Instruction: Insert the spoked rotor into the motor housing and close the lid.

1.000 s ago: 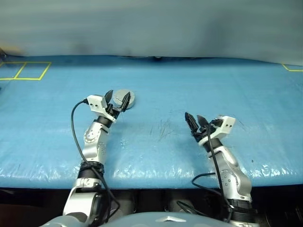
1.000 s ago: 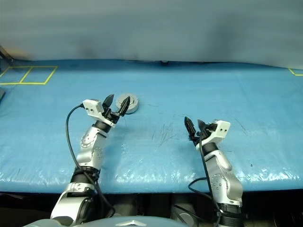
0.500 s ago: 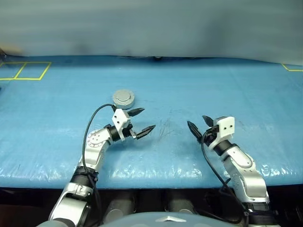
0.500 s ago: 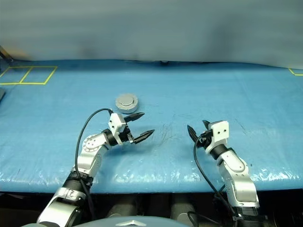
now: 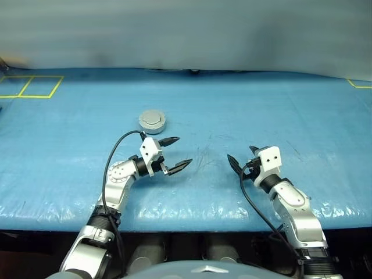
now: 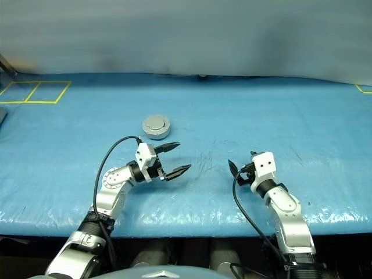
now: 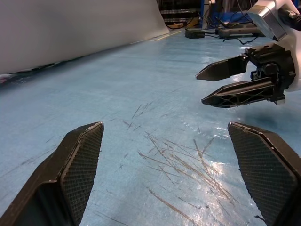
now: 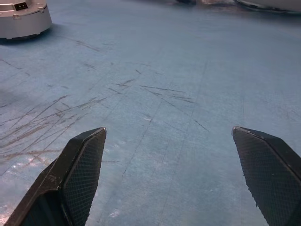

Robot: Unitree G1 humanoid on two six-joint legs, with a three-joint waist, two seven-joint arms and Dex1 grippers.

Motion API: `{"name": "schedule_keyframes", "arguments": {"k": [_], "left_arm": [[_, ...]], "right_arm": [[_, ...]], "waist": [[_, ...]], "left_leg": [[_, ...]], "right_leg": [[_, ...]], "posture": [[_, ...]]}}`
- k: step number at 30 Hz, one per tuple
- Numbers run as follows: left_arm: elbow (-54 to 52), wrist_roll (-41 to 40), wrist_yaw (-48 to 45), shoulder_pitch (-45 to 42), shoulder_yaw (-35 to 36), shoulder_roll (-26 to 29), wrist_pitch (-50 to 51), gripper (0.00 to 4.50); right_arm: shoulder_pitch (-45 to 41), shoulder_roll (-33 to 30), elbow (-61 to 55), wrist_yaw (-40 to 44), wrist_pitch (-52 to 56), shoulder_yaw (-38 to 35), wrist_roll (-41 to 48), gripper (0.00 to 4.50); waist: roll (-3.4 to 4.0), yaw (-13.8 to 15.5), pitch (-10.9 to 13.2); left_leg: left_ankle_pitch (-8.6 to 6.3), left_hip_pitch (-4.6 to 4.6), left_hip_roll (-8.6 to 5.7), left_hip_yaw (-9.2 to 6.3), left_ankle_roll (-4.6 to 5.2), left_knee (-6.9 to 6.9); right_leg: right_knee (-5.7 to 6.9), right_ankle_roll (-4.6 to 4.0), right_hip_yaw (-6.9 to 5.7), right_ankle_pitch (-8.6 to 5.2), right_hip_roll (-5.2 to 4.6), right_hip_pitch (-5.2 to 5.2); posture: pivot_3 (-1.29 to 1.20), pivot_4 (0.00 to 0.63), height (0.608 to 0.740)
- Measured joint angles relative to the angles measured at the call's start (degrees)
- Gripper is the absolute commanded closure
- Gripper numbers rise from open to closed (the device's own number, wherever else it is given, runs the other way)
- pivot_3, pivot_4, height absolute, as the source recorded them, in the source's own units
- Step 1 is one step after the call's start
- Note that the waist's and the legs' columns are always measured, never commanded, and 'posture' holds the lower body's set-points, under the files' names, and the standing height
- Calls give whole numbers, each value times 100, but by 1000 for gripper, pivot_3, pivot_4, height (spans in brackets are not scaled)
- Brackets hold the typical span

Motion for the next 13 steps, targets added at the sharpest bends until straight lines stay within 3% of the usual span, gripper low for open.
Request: {"name": "schedule_keyframes", "arguments": {"k": [13], "left_arm": [[106,143,232,7,-1,-127,-222,0]], "right_arm": [[-24,150,91,-93,-6,50,-189,25]], "waist": [[0,3,0]], "left_leg": [[0,0,0,-1,0,1]], "right_leg": [[0,4,-1,-1,0,0]], "posture": [[0,150,740]]}}
